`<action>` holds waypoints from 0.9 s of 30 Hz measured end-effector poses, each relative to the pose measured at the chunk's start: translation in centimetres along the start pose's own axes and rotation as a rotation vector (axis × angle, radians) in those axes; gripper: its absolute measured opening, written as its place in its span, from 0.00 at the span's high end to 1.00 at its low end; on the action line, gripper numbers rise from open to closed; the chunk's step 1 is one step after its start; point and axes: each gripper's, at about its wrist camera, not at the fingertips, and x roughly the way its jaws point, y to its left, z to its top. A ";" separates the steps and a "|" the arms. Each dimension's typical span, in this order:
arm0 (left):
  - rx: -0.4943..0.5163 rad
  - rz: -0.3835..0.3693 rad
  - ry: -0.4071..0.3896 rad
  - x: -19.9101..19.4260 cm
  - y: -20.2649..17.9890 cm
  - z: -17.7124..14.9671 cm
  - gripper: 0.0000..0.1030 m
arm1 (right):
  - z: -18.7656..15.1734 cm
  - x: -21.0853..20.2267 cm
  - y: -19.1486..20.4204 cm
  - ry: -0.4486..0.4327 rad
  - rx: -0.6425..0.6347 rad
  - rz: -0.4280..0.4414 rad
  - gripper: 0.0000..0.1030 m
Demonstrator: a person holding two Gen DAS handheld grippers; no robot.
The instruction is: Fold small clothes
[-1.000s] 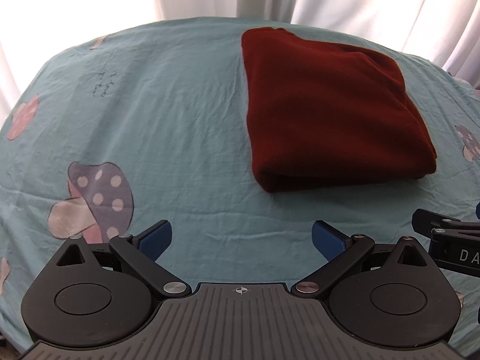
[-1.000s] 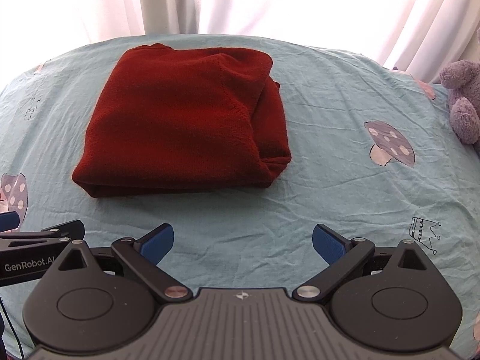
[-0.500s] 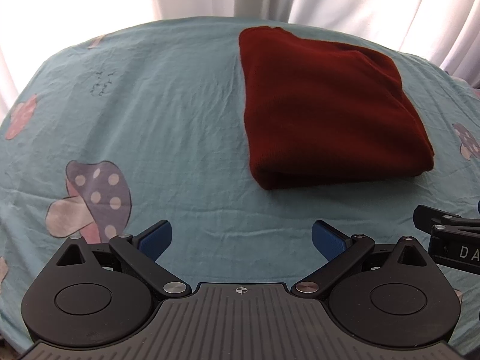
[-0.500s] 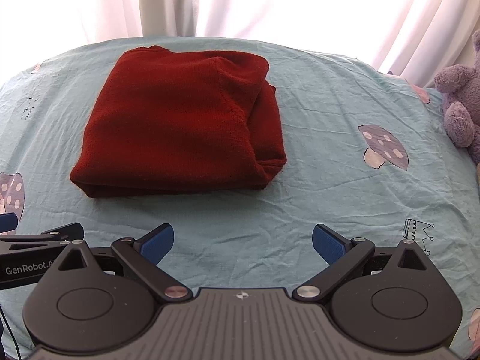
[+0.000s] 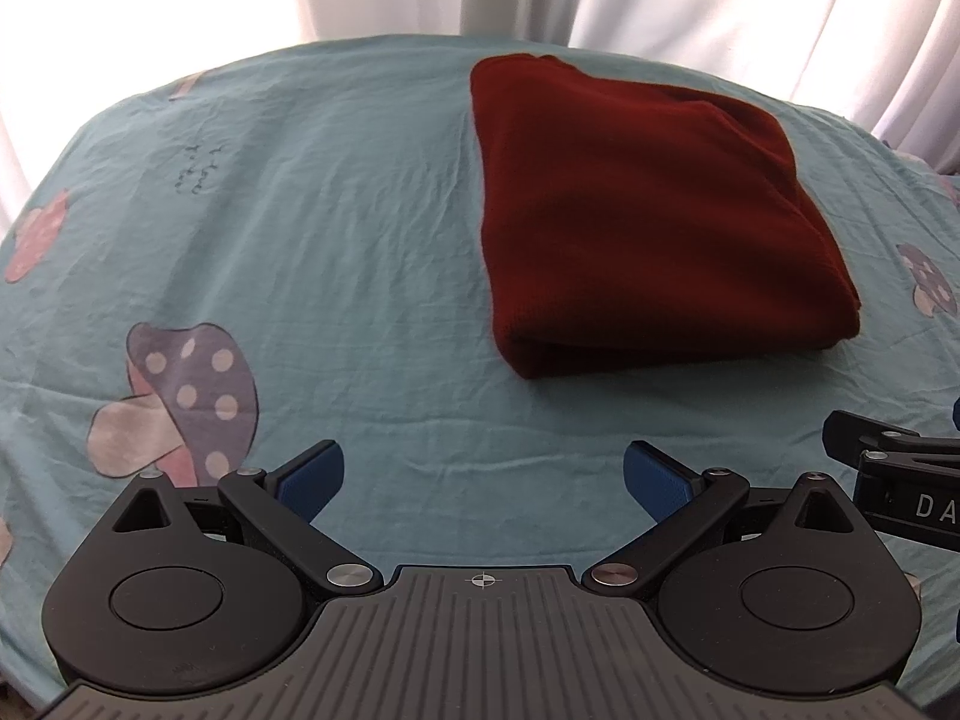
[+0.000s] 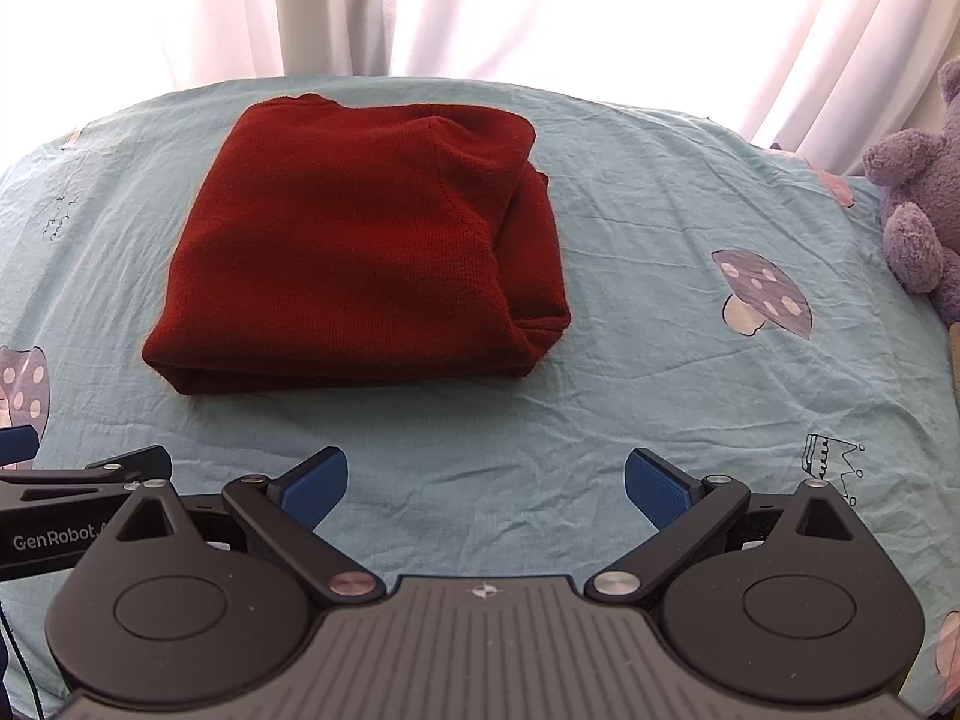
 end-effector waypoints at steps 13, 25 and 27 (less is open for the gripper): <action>-0.001 -0.006 -0.004 -0.1 0.1 0.0 0.01 | -0.1 -0.3 0.0 -0.006 0.001 -0.003 0.04; 0.004 -0.020 -0.018 -0.4 -0.1 -0.1 0.01 | -0.1 -0.6 0.0 -0.007 -0.001 -0.011 0.04; 0.009 -0.019 -0.010 -0.4 -0.2 -0.1 0.01 | 0.0 -0.6 0.0 -0.007 -0.003 -0.010 0.04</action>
